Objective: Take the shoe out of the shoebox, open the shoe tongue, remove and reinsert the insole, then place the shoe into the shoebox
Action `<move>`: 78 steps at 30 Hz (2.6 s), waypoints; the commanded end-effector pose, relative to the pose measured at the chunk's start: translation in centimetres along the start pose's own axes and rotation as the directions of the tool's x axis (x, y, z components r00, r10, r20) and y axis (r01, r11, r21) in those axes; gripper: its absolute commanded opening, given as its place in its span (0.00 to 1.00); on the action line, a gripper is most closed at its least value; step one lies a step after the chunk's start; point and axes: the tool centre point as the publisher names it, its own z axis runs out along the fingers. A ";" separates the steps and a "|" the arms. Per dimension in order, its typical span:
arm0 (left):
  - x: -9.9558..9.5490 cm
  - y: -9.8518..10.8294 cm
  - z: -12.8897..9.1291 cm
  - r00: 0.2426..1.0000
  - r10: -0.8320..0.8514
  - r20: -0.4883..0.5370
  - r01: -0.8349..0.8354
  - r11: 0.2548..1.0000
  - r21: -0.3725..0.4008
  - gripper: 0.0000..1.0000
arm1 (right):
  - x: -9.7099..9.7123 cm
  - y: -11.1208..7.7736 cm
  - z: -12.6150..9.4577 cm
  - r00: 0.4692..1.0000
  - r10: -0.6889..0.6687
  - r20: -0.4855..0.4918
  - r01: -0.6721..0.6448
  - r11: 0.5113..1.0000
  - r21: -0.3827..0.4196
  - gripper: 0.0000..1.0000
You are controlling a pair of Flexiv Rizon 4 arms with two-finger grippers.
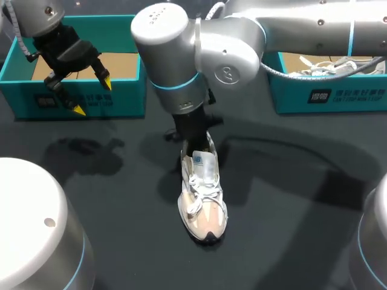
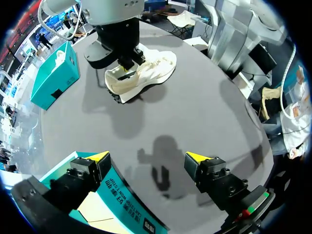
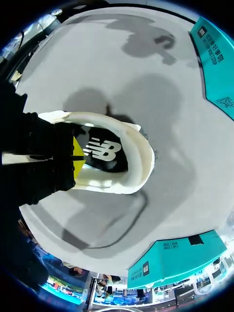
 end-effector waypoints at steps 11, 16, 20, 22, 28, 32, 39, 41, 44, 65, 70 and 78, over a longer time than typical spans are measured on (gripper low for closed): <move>0.0 0.0 0.0 1.000 0.001 -0.001 -0.001 1.000 -0.002 1.00 | 0.1 -0.1 0.6 0.995 0.008 -0.100 0.005 0.992 0.128 0.20; 0.0 0.0 0.0 1.000 0.001 -0.001 -0.001 1.000 -0.002 1.00 | 0.6 -0.6 0.2 0.996 0.027 -0.089 -0.013 0.989 0.144 0.31; 0.0 0.0 0.0 1.000 0.001 -0.001 -0.001 1.000 -0.002 1.00 | 0.9 -1.0 0.4 0.994 0.041 -0.101 -0.025 0.988 0.155 0.40; 0.0 0.0 0.0 1.000 0.001 -0.001 -0.001 1.000 -0.002 1.00 | 1.0 -1.2 0.4 0.993 0.044 -0.106 -0.027 0.987 0.159 0.46; 0.0 0.0 0.0 1.000 0.001 -0.001 -0.001 1.000 -0.002 1.00 | 1.2 -1.8 0.4 0.991 0.061 -0.120 -0.040 0.984 0.172 0.60; 0.0 0.0 0.0 1.000 0.001 -0.001 -0.001 1.000 -0.002 1.00 | 1.2 -2.1 0.5 0.989 0.067 -0.132 -0.042 0.983 0.179 0.82; 0.0 0.0 0.0 1.000 0.001 -0.001 -0.001 1.000 -0.002 1.00 | 1.3 -2.4 0.4 0.987 0.068 -0.143 -0.040 0.981 0.190 1.00; 0.0 0.0 0.0 1.000 0.001 -0.001 -0.001 1.000 -0.002 1.00 | 1.3 -2.5 0.4 0.987 0.069 -0.144 -0.041 0.981 0.191 1.00; 0.0 0.0 0.0 1.000 0.001 -0.001 -0.001 1.000 -0.002 1.00 | 1.3 -2.6 0.1 0.988 0.072 -0.140 -0.046 0.982 0.182 1.00; 0.0 0.0 0.0 1.000 0.001 -0.001 -0.001 1.000 -0.002 1.00 | 0.7 -3.5 -2.4 0.991 0.065 -0.114 -0.055 0.994 0.092 0.93; 0.0 0.0 0.0 1.000 0.001 -0.001 -0.001 1.000 -0.002 1.00 | 0.5 -3.9 -2.7 0.991 0.074 -0.111 -0.064 0.994 0.086 0.88; 0.0 0.0 0.0 1.000 0.001 -0.001 -0.001 1.000 -0.002 1.00 | 0.7 -5.4 -3.1 0.990 0.086 -0.114 -0.076 0.993 0.085 0.49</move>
